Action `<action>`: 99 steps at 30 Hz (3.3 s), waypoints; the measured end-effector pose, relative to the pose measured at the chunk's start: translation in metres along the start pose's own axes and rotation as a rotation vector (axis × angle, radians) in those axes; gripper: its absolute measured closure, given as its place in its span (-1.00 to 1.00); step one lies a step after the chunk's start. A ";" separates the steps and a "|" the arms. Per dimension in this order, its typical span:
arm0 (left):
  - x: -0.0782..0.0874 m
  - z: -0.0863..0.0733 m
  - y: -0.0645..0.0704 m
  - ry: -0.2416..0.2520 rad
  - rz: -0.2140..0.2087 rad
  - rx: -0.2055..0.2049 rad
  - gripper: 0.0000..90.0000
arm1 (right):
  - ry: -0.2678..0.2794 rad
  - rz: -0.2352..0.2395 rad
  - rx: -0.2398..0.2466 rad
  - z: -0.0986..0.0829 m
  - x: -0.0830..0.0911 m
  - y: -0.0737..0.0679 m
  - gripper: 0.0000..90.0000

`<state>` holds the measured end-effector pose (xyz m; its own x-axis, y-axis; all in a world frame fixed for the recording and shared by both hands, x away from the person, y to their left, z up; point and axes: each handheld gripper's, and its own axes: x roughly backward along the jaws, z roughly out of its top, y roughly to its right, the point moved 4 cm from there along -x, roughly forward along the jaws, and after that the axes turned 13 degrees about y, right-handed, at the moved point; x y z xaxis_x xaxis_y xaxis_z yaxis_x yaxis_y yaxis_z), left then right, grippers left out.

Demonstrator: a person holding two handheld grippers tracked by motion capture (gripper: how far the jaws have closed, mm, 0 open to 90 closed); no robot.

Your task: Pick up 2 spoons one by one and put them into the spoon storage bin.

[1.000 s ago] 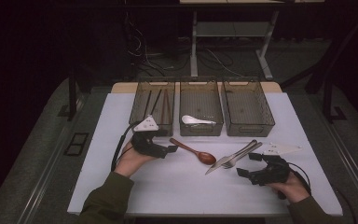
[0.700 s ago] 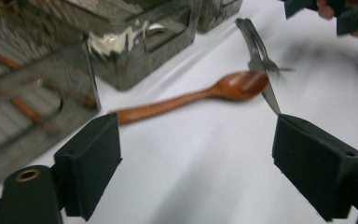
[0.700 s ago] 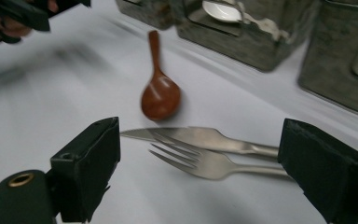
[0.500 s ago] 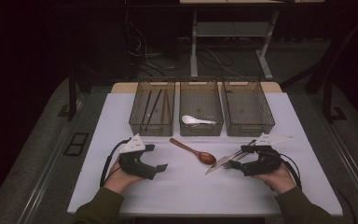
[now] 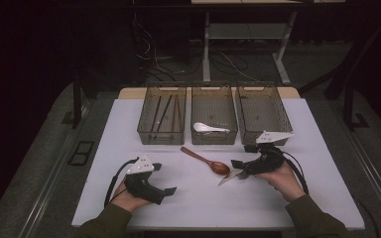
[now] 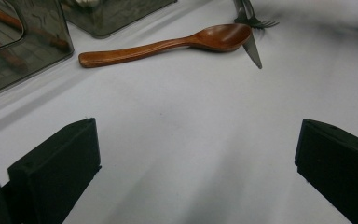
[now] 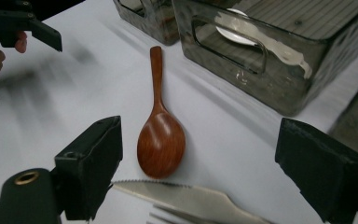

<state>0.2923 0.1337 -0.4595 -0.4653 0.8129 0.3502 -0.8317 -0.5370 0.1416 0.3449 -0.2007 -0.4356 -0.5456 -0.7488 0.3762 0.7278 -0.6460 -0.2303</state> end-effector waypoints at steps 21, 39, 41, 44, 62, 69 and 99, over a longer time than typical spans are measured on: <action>-0.002 -0.003 -0.002 -0.012 -0.016 -0.021 -1.00 | -0.127 0.076 0.044 -0.006 -0.048 -0.013 -0.05; -0.003 -0.004 -0.001 -0.023 -0.028 -0.022 -1.00 | -0.238 0.104 0.103 -0.021 -0.057 -0.019 0.20; -0.003 -0.004 -0.001 -0.024 -0.029 -0.022 -1.00 | -0.244 0.105 0.115 -0.022 -0.058 -0.020 0.22; -0.003 -0.005 -0.001 -0.027 -0.031 -0.024 -1.00 | -0.249 0.103 0.132 -0.022 -0.058 -0.021 0.23; -0.004 -0.006 0.001 -0.036 -0.036 -0.020 -1.00 | -0.272 0.131 0.200 -0.023 -0.059 -0.033 0.56; -0.004 -0.006 0.001 -0.037 -0.038 -0.021 -1.00 | -0.264 0.149 0.205 -0.022 -0.058 -0.036 0.77; -0.004 -0.006 0.001 -0.040 -0.044 -0.021 -1.00 | -0.152 0.153 0.187 -0.008 -0.044 -0.032 0.83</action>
<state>0.2916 0.1309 -0.4662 -0.4161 0.8257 0.3808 -0.8573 -0.4959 0.1384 0.3423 -0.1488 -0.4519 -0.3649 -0.7958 0.4833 0.8689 -0.4776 -0.1303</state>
